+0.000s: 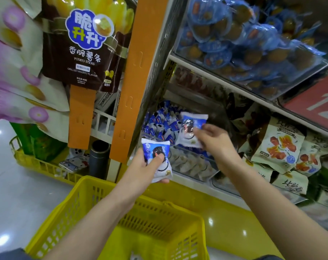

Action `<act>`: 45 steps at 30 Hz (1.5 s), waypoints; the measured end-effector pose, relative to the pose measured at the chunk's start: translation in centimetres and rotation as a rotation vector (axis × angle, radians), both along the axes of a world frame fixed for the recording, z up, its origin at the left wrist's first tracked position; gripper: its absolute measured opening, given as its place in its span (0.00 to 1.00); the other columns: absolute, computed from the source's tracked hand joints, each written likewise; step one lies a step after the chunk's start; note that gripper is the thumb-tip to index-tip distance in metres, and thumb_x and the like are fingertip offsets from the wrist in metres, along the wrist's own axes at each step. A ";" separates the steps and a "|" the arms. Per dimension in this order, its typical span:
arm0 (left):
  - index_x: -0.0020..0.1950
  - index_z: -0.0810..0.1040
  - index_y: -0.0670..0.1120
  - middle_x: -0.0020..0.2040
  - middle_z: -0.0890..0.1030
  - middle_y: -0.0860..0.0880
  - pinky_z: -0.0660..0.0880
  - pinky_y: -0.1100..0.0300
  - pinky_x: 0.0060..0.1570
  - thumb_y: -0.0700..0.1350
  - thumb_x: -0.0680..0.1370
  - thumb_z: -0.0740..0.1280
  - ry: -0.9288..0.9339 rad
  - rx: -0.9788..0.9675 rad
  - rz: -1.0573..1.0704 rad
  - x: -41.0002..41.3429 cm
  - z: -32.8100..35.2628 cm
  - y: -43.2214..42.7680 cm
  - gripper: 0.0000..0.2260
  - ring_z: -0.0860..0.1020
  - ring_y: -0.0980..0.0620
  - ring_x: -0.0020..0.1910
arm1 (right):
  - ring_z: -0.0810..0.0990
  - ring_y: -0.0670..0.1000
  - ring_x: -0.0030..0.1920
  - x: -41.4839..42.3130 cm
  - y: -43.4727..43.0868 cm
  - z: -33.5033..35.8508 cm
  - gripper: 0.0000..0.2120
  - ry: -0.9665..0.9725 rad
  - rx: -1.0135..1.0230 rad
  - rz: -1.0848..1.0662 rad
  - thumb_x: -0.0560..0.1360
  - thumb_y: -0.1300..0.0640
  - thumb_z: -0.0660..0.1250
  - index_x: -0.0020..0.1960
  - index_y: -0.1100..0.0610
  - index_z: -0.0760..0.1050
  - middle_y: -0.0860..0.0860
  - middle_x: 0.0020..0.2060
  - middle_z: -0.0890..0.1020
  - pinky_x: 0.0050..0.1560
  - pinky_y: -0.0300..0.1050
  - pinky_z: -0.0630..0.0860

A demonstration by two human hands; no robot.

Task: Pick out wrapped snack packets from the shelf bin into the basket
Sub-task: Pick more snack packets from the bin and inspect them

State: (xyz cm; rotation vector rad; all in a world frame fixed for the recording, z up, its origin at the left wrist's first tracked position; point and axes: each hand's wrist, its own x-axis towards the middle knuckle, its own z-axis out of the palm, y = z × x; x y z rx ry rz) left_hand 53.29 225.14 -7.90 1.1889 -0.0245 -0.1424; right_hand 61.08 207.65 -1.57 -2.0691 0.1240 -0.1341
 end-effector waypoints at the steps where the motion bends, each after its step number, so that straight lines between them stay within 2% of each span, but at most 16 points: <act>1: 0.56 0.70 0.50 0.49 0.82 0.47 0.76 0.67 0.31 0.46 0.79 0.62 0.003 0.006 0.024 0.2 -0.1 0.1 0.07 0.83 0.50 0.37 | 0.77 0.47 0.44 1.4 -0.4 0.1 0.14 -0.058 -0.049 -0.093 0.74 0.53 0.68 0.57 0.58 0.73 0.53 0.50 0.80 0.44 0.38 0.73; 3: 0.55 0.71 0.51 0.50 0.81 0.46 0.76 0.66 0.32 0.46 0.79 0.62 0.000 0.018 0.049 0.5 0.0 0.2 0.06 0.83 0.51 0.37 | 0.74 0.48 0.45 3.9 -1.1 -0.3 0.16 -0.123 -0.250 -0.201 0.75 0.55 0.66 0.60 0.59 0.73 0.55 0.51 0.79 0.42 0.36 0.69; 7: 0.54 0.71 0.50 0.51 0.80 0.46 0.77 0.66 0.32 0.46 0.78 0.63 0.017 0.023 0.052 0.8 0.2 0.3 0.05 0.83 0.52 0.38 | 0.75 0.50 0.53 6.3 -1.9 -2.3 0.20 -0.108 -0.450 -0.112 0.75 0.58 0.67 0.64 0.63 0.71 0.57 0.57 0.78 0.47 0.33 0.66; 11: 0.54 0.71 0.49 0.50 0.80 0.46 0.75 0.67 0.30 0.45 0.78 0.63 0.033 0.029 0.060 0.9 0.2 0.3 0.06 0.82 0.52 0.37 | 0.76 0.54 0.56 7.3 -2.0 -2.9 0.22 0.066 -0.538 -0.071 0.73 0.56 0.70 0.64 0.62 0.71 0.57 0.57 0.78 0.50 0.39 0.70; 15: 0.53 0.71 0.50 0.50 0.80 0.47 0.76 0.67 0.31 0.45 0.78 0.63 0.036 0.040 0.068 1.0 0.2 0.2 0.04 0.82 0.52 0.40 | 0.77 0.52 0.48 7.8 -2.6 -2.3 0.22 0.290 -0.693 -0.003 0.71 0.55 0.72 0.62 0.62 0.74 0.58 0.57 0.78 0.50 0.42 0.73; 17: 0.55 0.71 0.50 0.50 0.80 0.48 0.76 0.67 0.32 0.46 0.78 0.63 0.042 0.039 0.063 1.1 0.2 0.1 0.06 0.82 0.53 0.40 | 0.75 0.50 0.44 8.0 -2.4 -2.2 0.21 0.293 -0.667 0.018 0.70 0.56 0.73 0.61 0.62 0.75 0.57 0.55 0.79 0.46 0.40 0.73; 20: 0.58 0.70 0.49 0.50 0.80 0.49 0.77 0.66 0.33 0.45 0.79 0.63 0.051 0.048 0.054 1.1 0.2 0.0 0.08 0.82 0.54 0.41 | 0.75 0.48 0.41 8.6 -1.5 -2.6 0.18 0.203 -0.470 -0.018 0.71 0.56 0.71 0.59 0.62 0.75 0.55 0.48 0.78 0.41 0.38 0.73; 22: 0.58 0.70 0.49 0.50 0.80 0.50 0.77 0.66 0.33 0.45 0.79 0.63 0.053 0.057 0.053 1.2 0.2 0.0 0.08 0.82 0.56 0.40 | 0.76 0.48 0.36 8.9 -0.7 -2.8 0.13 0.204 -0.303 -0.042 0.74 0.58 0.69 0.56 0.64 0.77 0.57 0.47 0.79 0.32 0.34 0.74; 24: 0.57 0.70 0.49 0.50 0.80 0.50 0.77 0.66 0.33 0.45 0.78 0.63 0.058 0.059 0.058 1.2 0.1 0.0 0.08 0.82 0.56 0.40 | 0.75 0.47 0.32 9.1 -0.3 -3.2 0.10 0.225 -0.286 -0.040 0.75 0.60 0.67 0.54 0.64 0.77 0.58 0.47 0.80 0.25 0.32 0.72; 29: 0.59 0.69 0.48 0.52 0.79 0.48 0.79 0.65 0.34 0.45 0.78 0.63 0.068 0.095 0.063 1.4 0.1 0.1 0.10 0.82 0.51 0.45 | 0.75 0.49 0.32 9.8 -0.2 -3.9 0.09 0.236 -0.355 0.009 0.74 0.61 0.67 0.52 0.64 0.78 0.59 0.49 0.81 0.34 0.39 0.74; 32: 0.59 0.70 0.48 0.52 0.80 0.49 0.79 0.64 0.35 0.44 0.79 0.63 0.062 0.101 0.055 1.3 0.1 0.0 0.09 0.82 0.52 0.46 | 0.80 0.57 0.49 9.6 0.1 -3.6 0.12 0.196 -0.455 -0.012 0.75 0.59 0.67 0.55 0.65 0.77 0.61 0.53 0.80 0.52 0.49 0.78; 33: 0.58 0.70 0.49 0.51 0.80 0.50 0.79 0.65 0.35 0.45 0.78 0.63 0.059 0.108 0.054 1.2 0.1 0.1 0.09 0.82 0.54 0.46 | 0.79 0.58 0.52 9.1 0.4 -3.4 0.13 0.128 -0.474 -0.020 0.76 0.58 0.66 0.57 0.65 0.75 0.60 0.52 0.80 0.55 0.50 0.77; 36: 0.52 0.70 0.55 0.49 0.80 0.55 0.76 0.70 0.37 0.47 0.77 0.64 0.042 0.174 0.054 0.9 -0.2 0.1 0.06 0.80 0.62 0.46 | 0.78 0.49 0.48 5.8 1.6 -2.9 0.10 -0.224 -0.417 0.033 0.78 0.56 0.62 0.57 0.58 0.75 0.52 0.47 0.80 0.49 0.40 0.74; 38: 0.52 0.70 0.55 0.50 0.81 0.55 0.75 0.73 0.36 0.47 0.77 0.65 0.035 0.177 0.041 0.7 -0.3 0.1 0.06 0.80 0.63 0.45 | 0.77 0.43 0.41 2.9 2.3 -2.7 0.07 -0.342 -0.352 0.105 0.78 0.54 0.60 0.53 0.53 0.75 0.46 0.43 0.80 0.41 0.31 0.72; 42: 0.59 0.70 0.51 0.53 0.81 0.53 0.75 0.72 0.40 0.43 0.78 0.64 0.030 0.188 -0.043 0.3 -0.5 -0.4 0.11 0.80 0.60 0.49 | 0.78 0.42 0.43 -2.9 2.6 -3.1 0.06 -0.269 -0.247 0.313 0.77 0.48 0.60 0.48 0.44 0.75 0.43 0.42 0.81 0.42 0.35 0.74; 45: 0.61 0.70 0.49 0.54 0.81 0.50 0.76 0.71 0.44 0.40 0.77 0.65 0.022 0.206 -0.100 -0.2 -0.9 -1.0 0.13 0.79 0.57 0.51 | 0.79 0.43 0.41 -5.1 1.6 -3.7 0.05 -0.174 -0.203 0.353 0.76 0.52 0.64 0.45 0.43 0.76 0.42 0.42 0.82 0.44 0.38 0.77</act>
